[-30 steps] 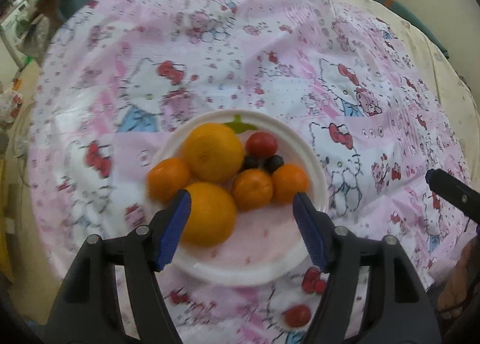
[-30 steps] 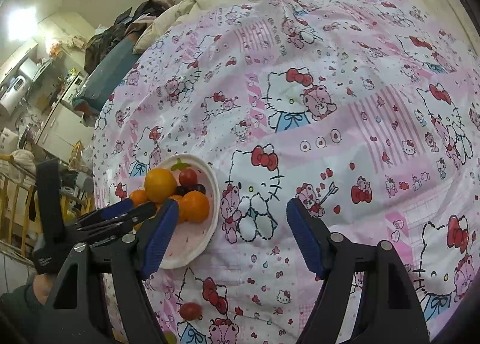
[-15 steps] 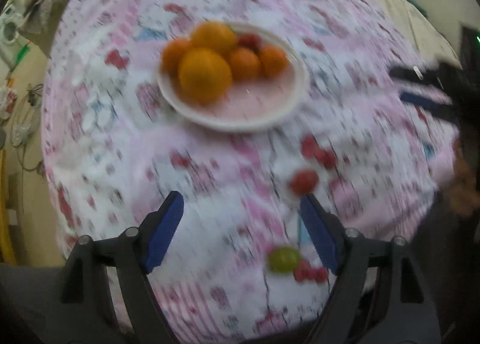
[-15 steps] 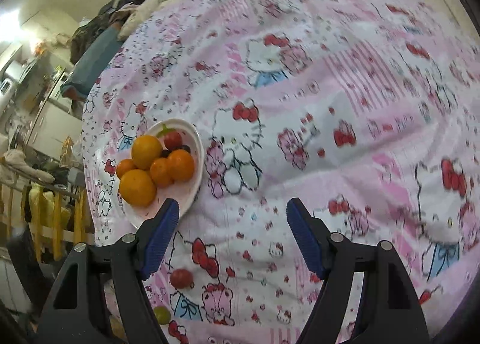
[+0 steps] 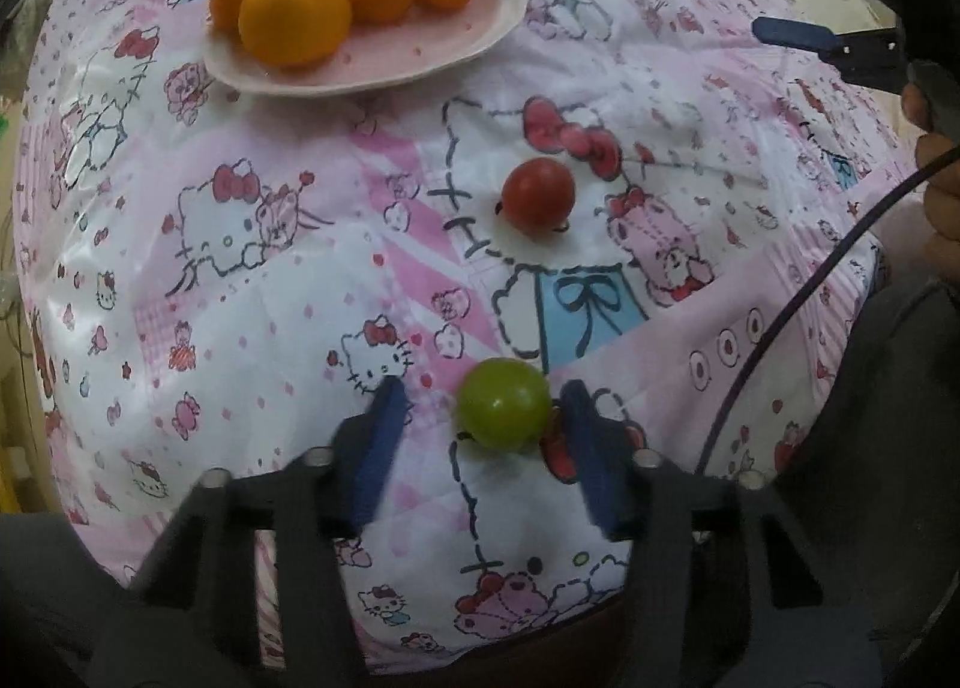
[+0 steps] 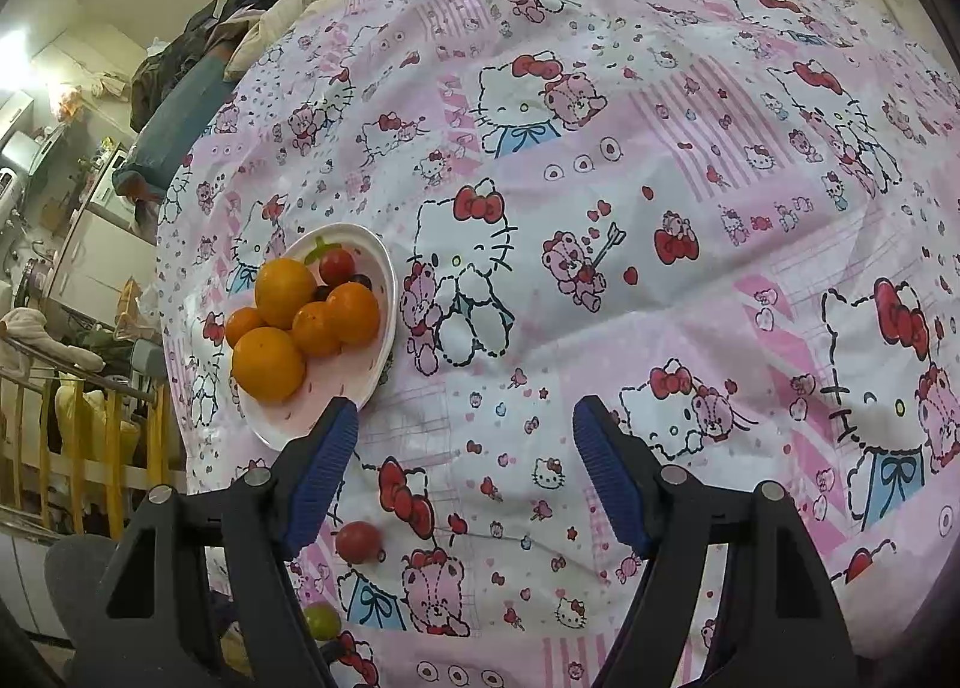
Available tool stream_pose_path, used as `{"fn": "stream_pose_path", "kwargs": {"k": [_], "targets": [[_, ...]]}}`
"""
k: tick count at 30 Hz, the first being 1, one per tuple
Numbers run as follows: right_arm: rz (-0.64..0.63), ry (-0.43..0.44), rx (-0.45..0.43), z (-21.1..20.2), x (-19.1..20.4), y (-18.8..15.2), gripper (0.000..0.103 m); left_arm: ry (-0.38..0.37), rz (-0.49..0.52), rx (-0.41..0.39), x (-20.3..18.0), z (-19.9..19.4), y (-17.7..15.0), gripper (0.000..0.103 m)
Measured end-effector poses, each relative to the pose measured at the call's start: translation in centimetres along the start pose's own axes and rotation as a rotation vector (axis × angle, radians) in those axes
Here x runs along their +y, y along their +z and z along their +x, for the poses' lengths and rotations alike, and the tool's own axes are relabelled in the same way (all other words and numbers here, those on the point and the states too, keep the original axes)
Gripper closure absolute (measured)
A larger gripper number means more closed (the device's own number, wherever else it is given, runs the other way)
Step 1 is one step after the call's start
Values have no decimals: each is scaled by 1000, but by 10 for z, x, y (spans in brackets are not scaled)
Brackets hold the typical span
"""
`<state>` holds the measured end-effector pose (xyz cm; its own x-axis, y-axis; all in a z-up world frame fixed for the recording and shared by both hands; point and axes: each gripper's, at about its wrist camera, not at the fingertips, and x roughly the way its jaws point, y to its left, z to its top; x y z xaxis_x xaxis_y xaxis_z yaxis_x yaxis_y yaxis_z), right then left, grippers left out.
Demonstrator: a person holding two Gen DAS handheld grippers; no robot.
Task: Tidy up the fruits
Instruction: 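Grasp the small green lime with the left gripper while the right gripper grasps a red tomato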
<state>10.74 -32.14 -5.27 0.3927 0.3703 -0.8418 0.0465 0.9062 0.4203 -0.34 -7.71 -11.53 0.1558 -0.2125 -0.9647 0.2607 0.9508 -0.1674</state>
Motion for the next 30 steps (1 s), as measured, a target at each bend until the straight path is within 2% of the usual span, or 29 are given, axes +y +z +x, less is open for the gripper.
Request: {"fn": "stream_pose_path", "kwargs": {"k": [4,11,16,20,23,25,30], "targets": [[-2,0,3,0,0,0,26,-48,-7,12,0,0,2,78],[-30,-6,17,6,6,-1,26,-61,-36,-2,6,-7,7,79],[-73,-11,59,16,15,-8,26,-27,-113,-102,25,-29,17,79],[-157,-36,134,37,32,-23,26,-18,-176,-153,38,-39,26,79],[-225,-31,212,58,47,-37,26,34,-177,-207,44,-50,30,79],[-287,-30,249,68,58,-47,26,43,-193,-236,48,-56,33,79],[-449,-53,259,81,84,-68,31,42,-254,-277,65,-66,34,78]]}}
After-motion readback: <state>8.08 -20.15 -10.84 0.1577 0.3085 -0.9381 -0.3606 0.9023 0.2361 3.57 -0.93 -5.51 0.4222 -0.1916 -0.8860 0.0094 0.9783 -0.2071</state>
